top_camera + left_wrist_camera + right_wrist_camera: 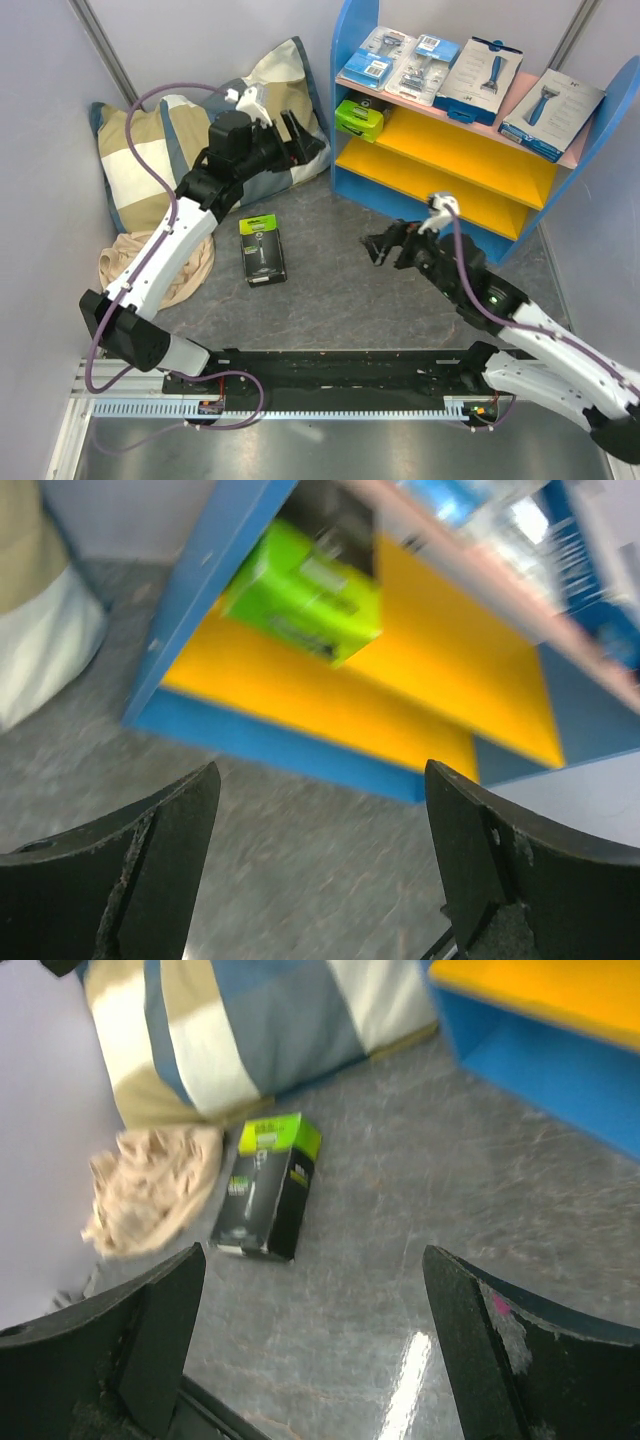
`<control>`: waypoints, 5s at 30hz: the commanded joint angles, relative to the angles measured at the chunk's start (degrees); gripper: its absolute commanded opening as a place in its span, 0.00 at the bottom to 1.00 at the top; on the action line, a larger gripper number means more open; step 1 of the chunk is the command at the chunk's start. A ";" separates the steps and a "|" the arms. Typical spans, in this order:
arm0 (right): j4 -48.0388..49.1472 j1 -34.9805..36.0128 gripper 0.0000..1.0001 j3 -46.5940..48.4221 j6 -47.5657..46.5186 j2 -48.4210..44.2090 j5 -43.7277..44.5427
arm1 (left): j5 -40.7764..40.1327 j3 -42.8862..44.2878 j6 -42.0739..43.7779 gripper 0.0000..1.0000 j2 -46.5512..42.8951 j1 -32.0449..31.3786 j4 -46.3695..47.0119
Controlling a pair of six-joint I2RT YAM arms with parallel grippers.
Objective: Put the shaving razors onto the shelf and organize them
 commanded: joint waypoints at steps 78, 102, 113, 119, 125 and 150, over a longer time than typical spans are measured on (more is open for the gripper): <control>39.04 10.27 0.57 1.77 16.58 56.88 -40.73 | 13.33 -76.73 -20.22 0.46 -23.64 -6.18 21.50; 22.34 25.30 0.58 -6.40 18.87 36.93 -31.51 | -6.53 -73.68 -41.23 0.35 -41.77 -44.50 2.24; 17.33 27.15 0.62 -12.91 20.02 30.33 -27.29 | -10.66 -69.54 -46.42 0.61 -25.76 -55.42 6.12; 16.09 27.15 0.63 -13.17 19.13 29.54 -25.53 | -18.48 -71.65 -49.41 0.77 -31.55 -55.33 -0.38; 16.09 27.06 0.62 -13.88 18.52 31.03 -25.53 | -24.20 -78.14 -52.66 0.84 -40.43 -55.33 -3.38; 24.97 27.06 0.58 -20.38 17.73 30.86 -27.02 | -37.73 -77.09 -56.26 0.87 -14.94 -55.24 5.67</control>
